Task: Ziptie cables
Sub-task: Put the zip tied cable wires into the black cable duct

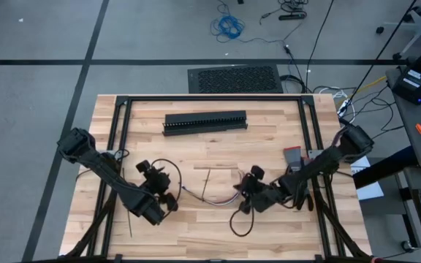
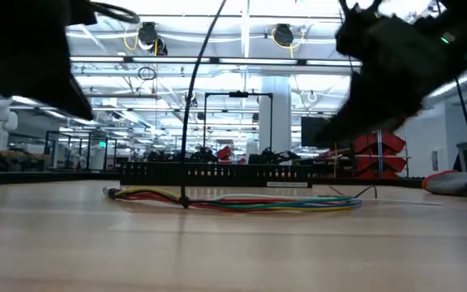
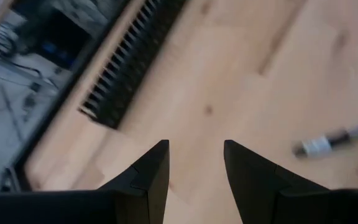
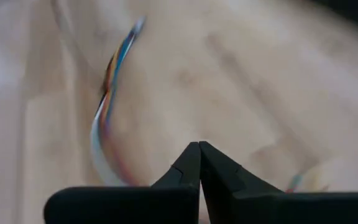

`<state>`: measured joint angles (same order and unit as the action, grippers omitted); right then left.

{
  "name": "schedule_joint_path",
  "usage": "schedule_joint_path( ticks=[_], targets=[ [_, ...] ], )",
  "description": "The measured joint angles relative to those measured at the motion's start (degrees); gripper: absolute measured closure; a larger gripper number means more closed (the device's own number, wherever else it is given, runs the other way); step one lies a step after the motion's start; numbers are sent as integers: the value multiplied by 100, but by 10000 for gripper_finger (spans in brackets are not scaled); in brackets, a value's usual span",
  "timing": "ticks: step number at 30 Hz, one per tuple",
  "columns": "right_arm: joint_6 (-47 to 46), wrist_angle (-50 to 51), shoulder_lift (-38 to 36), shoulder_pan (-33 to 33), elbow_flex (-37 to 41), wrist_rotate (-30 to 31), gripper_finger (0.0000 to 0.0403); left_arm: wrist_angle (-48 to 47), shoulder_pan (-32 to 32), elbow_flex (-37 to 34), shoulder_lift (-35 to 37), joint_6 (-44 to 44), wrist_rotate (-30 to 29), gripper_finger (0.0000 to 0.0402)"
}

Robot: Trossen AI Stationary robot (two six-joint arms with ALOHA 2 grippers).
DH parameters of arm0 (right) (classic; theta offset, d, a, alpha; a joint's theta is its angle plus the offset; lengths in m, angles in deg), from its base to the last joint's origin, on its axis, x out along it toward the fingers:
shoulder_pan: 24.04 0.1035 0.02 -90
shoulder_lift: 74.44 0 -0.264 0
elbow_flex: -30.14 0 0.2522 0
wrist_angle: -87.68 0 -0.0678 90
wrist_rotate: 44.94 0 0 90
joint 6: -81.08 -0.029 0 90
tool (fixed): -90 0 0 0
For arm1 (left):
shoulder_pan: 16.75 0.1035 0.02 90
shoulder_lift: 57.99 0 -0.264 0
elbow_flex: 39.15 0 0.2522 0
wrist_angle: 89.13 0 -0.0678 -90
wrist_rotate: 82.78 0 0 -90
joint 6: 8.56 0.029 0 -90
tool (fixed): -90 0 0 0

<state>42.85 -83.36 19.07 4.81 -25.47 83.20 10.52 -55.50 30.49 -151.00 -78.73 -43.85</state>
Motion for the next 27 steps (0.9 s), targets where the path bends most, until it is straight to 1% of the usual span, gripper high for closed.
schedule_joint_path(
  ticks=[2, 4, 6, 7, 8, 9, 11, 14, 16, 17, 18, 20, 21, 23, 24, 27],
  targets=[
    [580, -4, -164, -182, -8, 381, 401, -1, 135, 0, 9, 86, -364, 249],
    [1307, 129, -299, -512, -11, 577, 392, 13, 312, 0, 9, 417, -686, 249],
    [1983, 331, -443, -1019, -11, 570, 376, 262, 455, -74, 15, 1224, -967, 249],
    [2320, 396, -515, -1300, -11, 472, 365, 422, 540, -164, 15, 1571, -1082, 249],
    [2661, 455, -575, -1601, -11, 334, 352, 524, 633, -262, 21, 1738, -1217, 249],
    [3004, 498, -633, -1913, -11, 78, 338, 574, 733, -356, 62, 1802, -1337, 249],
    [3616, 532, -771, -2514, -11, -625, 306, 611, 948, -530, 208, 1774, -1497, 249],
    [4291, 692, -998, -3288, -11, -1650, 257, 650, 1216, -882, 504, 1540, -1430, 249],
    [4616, 846, -1126, -3732, -11, -2242, 231, 992, 1334, -1123, 835, 1585, -1391, 250],
    [4719, 926, -1188, -3938, -11, -2569, 221, 1219, 1406, -1247, 1024, 1751, -1252, 250],
    [4805, 994, -1239, -4124, -11, -2895, 214, 1516, 1504, -1370, 1227, 2037, -984, 250],
    [4870, 1072, -1297, -4428, -15, -3449, 205, 2426, 1753, -1625, 1630, 2820, -303, 250],
    [4875, 1151, -1309, -4527, -15, -3599, 204, 2888, 1883, -1761, 1822, 3274, 23, 250],
    [4892, 1254, -1315, -4643, -15, -3678, 203, 3699, 2154, -2000, 2179, 4042, 530, 250],
    [4915, 1315, -1315, -4668, -15, -3678, 204, 3927, 2348, -2052, 2316, 4376, 715, 250],
    [4918, 1493, -1315, -4654, -15, -3681, 209, 4009, 3000, -2044, 2563, 5053, 1028, 250]
  ],
)
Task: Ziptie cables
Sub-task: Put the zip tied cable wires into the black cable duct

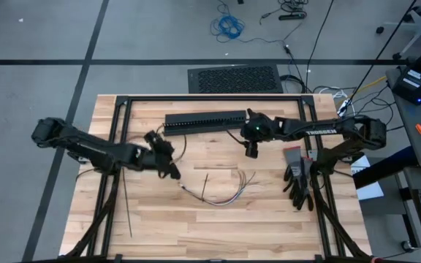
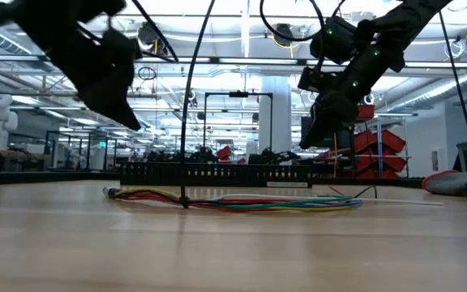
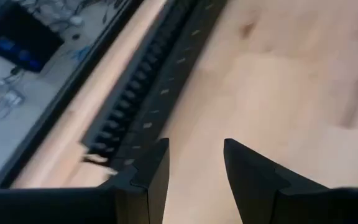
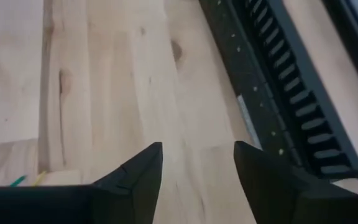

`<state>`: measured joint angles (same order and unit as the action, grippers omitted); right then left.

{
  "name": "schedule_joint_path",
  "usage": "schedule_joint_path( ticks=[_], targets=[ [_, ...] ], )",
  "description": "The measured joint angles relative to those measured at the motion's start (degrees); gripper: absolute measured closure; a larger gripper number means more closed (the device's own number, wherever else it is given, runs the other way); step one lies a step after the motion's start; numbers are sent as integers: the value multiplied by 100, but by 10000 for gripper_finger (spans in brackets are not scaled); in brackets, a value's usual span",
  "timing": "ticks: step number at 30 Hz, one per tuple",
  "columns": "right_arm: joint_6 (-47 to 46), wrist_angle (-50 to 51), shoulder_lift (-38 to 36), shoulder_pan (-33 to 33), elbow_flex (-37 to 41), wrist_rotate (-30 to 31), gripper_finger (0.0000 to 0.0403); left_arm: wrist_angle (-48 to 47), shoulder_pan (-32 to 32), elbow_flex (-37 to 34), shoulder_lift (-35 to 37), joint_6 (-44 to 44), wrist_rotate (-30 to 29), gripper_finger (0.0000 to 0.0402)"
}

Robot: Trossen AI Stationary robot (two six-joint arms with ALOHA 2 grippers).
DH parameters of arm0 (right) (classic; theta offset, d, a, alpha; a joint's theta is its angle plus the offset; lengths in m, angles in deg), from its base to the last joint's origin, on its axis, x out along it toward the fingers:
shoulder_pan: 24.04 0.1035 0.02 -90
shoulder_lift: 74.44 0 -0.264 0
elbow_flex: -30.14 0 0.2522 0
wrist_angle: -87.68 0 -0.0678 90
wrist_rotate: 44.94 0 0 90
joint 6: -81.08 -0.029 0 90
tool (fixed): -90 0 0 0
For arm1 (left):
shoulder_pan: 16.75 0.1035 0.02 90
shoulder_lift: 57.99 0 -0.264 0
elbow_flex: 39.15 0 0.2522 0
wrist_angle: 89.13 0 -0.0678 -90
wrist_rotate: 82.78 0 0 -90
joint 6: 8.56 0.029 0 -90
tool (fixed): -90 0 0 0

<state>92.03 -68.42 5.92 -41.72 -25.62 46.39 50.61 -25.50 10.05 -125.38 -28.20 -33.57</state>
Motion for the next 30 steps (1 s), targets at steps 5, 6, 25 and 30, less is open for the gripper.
schedule_joint_path(
  ticks=[5, 6, 25, 30],
  targets=[
    [72, 159, 0, 138, 0, -14, 218, 221, 1617, 38, 128, 1265, 1473, 250],
    [90, 158, 0, 152, 0, -28, 219, 260, 1947, 38, 84, 1556, 1849, 250],
    [229, 205, 2, 50, -4, -4, 220, 410, 3841, 38, -438, 3982, 3566, 250],
    [597, -161, 4, -142, -4, -2, 220, 770, 4158, 38, -919, 4007, 3643, 250]
  ],
)
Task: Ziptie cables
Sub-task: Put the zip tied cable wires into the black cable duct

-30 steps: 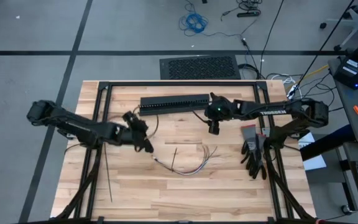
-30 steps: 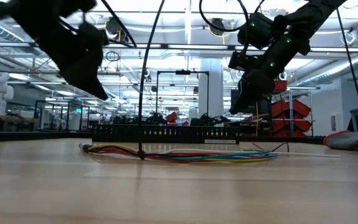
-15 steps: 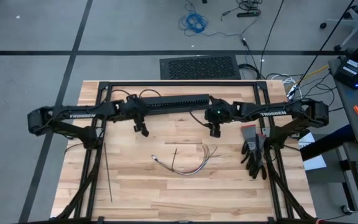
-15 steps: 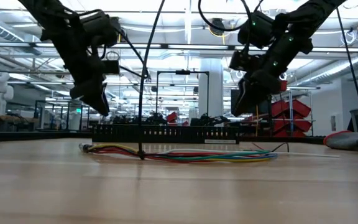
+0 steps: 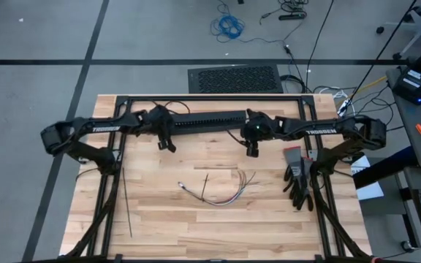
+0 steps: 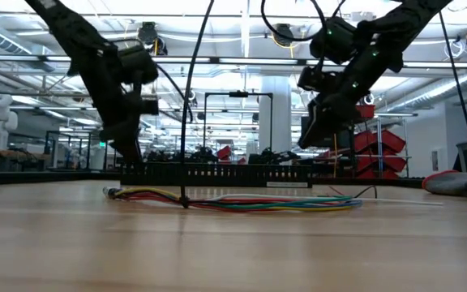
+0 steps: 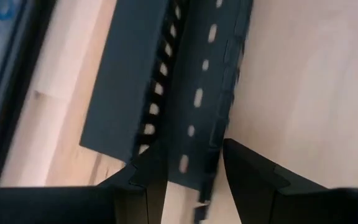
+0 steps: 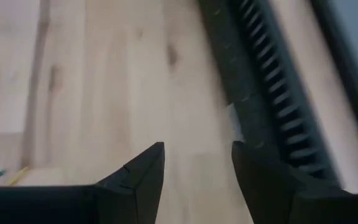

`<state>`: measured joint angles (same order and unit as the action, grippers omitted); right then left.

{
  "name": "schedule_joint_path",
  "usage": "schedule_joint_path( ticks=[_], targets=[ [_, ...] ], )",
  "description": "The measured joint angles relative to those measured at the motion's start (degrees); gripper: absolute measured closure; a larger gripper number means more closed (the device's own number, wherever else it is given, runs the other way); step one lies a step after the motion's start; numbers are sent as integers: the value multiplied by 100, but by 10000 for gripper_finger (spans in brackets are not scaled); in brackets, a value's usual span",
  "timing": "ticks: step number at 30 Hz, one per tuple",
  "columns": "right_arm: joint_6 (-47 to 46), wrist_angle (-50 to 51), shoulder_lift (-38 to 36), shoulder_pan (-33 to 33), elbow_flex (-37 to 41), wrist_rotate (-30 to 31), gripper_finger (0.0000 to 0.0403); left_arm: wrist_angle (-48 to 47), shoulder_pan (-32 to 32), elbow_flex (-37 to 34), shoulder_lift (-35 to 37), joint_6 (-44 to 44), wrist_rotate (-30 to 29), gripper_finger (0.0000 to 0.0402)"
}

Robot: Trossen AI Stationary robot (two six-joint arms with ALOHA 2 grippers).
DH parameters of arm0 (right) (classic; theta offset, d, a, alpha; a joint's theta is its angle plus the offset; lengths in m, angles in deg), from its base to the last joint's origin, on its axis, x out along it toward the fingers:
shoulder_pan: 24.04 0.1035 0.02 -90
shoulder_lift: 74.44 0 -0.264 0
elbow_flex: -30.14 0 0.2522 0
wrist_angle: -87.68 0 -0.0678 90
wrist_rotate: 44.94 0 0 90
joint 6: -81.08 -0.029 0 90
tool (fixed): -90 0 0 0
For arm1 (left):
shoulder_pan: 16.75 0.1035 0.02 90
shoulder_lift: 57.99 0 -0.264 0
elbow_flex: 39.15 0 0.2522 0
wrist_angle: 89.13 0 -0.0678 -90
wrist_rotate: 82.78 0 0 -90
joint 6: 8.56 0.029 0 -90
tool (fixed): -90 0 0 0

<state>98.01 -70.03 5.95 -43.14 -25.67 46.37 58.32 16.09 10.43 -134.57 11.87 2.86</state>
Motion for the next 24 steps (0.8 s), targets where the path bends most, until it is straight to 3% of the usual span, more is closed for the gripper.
schedule_joint_path(
  ticks=[6, 11, 18, 24],
  targets=[
    [475, -749, 94, -530, -2, -83, 220, 112, 166, 0, -432, -91, -3, 250],
    [364, -850, 414, -843, -2, -716, 220, 259, 133, 0, -470, -255, 77, 264],
    [471, -1097, 951, -909, -2, -716, 220, 294, -12, 0, -470, -350, 120, 322],
    [552, -1331, 1232, -1109, -4, -451, 220, 379, -39, 0, -470, -354, 133, 342]
  ],
)
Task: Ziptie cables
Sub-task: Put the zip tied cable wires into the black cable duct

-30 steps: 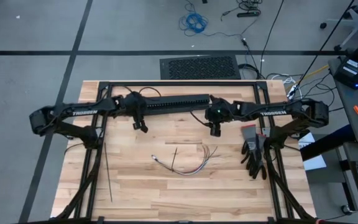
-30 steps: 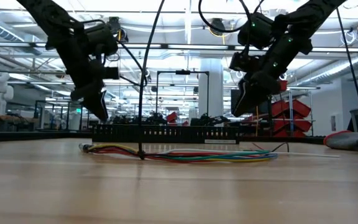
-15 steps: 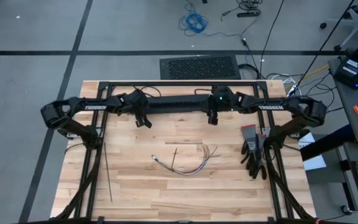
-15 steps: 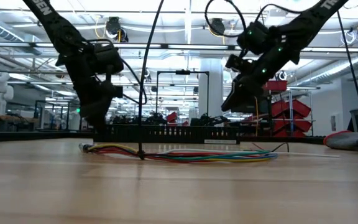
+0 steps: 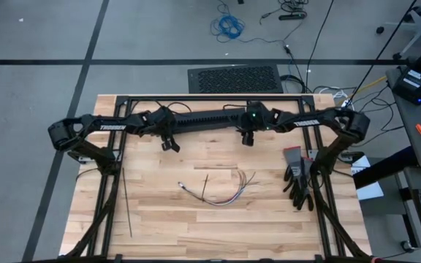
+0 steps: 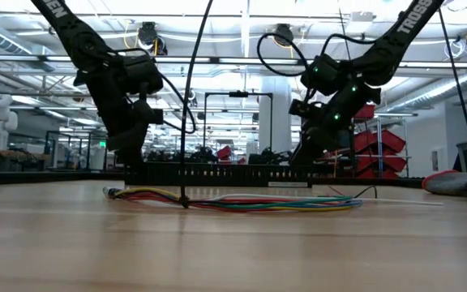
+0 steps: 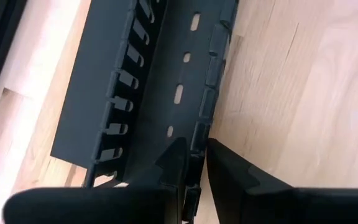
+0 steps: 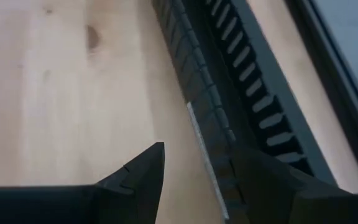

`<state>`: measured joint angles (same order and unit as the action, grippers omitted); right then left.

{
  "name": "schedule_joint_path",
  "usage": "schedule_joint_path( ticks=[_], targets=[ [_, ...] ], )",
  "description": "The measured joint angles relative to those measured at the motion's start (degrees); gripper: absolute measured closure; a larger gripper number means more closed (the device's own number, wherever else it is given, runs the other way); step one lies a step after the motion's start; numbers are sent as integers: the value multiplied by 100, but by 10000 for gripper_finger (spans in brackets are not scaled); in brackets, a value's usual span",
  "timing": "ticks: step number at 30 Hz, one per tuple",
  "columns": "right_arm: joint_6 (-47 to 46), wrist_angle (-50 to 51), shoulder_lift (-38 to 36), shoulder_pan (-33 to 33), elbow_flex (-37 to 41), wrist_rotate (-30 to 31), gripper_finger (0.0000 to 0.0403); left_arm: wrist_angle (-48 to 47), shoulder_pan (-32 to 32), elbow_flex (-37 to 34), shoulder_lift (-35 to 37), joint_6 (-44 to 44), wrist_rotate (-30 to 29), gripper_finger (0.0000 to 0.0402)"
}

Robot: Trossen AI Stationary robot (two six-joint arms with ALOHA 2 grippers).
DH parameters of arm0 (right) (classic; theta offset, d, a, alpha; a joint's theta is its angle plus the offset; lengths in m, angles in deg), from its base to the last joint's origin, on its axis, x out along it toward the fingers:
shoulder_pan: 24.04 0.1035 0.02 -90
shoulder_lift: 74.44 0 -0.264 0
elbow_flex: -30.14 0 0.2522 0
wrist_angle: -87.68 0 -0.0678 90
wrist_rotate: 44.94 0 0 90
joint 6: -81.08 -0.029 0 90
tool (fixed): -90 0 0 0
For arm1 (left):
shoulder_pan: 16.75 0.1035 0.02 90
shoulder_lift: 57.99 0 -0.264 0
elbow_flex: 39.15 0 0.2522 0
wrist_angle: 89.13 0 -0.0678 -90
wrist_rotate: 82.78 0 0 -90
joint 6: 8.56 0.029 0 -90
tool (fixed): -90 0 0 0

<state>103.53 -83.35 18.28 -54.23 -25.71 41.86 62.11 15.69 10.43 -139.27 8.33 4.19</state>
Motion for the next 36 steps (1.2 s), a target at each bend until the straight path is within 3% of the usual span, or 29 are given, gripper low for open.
schedule_joint_path(
  ticks=[16, 27, 36],
  targets=[
    [158, -124, -355, -109, 2, 40, 257, -52, 0, 2, 2, 2, -6, 343],
    [373, -79, 30, -441, -157, -232, 256, -48, 0, 2, 2, 103, -30, 343],
    [375, -108, 535, -490, -157, -275, 296, -37, 0, 2, 2, 153, -37, 344]
  ],
)
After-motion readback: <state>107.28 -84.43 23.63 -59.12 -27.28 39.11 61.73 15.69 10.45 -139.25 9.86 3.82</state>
